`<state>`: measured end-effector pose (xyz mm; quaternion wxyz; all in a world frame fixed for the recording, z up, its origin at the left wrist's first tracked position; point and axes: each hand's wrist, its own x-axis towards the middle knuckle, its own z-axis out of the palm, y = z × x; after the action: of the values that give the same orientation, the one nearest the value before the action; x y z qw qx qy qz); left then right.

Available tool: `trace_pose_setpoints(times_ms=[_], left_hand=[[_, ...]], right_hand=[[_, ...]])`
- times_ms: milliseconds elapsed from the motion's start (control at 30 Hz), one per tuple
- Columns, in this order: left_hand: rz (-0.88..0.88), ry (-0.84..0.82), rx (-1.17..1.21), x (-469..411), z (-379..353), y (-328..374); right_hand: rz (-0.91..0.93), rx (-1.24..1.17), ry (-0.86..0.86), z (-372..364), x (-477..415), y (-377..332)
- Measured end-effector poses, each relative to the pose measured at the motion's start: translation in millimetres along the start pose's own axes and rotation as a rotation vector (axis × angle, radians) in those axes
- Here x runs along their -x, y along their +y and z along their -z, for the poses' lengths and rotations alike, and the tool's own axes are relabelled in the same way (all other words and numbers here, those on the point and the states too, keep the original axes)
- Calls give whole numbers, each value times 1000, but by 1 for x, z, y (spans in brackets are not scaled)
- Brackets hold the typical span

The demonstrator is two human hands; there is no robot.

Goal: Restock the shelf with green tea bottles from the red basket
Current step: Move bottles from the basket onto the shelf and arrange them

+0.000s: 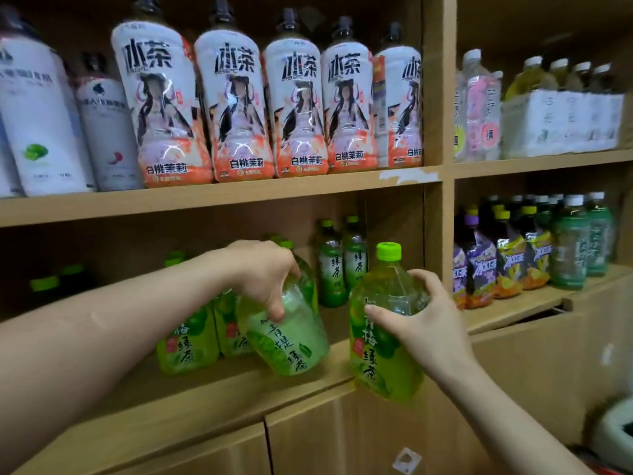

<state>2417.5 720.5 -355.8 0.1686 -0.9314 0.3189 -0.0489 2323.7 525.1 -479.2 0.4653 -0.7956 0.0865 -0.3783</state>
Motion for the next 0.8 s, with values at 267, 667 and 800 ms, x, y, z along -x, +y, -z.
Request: trace_pose_setpoints(times_ms=[267,667,800], left_hand=[[-75,228,202,-46,-31,-7],[258,664,851,-36,-124,22],[353,634,942,-40,-129,17]], right_hand=[[-12,0,-60,-36,-10,13],[-32,290,-230,-31,-26,11],[34,454,-202,-35,-25,9]])
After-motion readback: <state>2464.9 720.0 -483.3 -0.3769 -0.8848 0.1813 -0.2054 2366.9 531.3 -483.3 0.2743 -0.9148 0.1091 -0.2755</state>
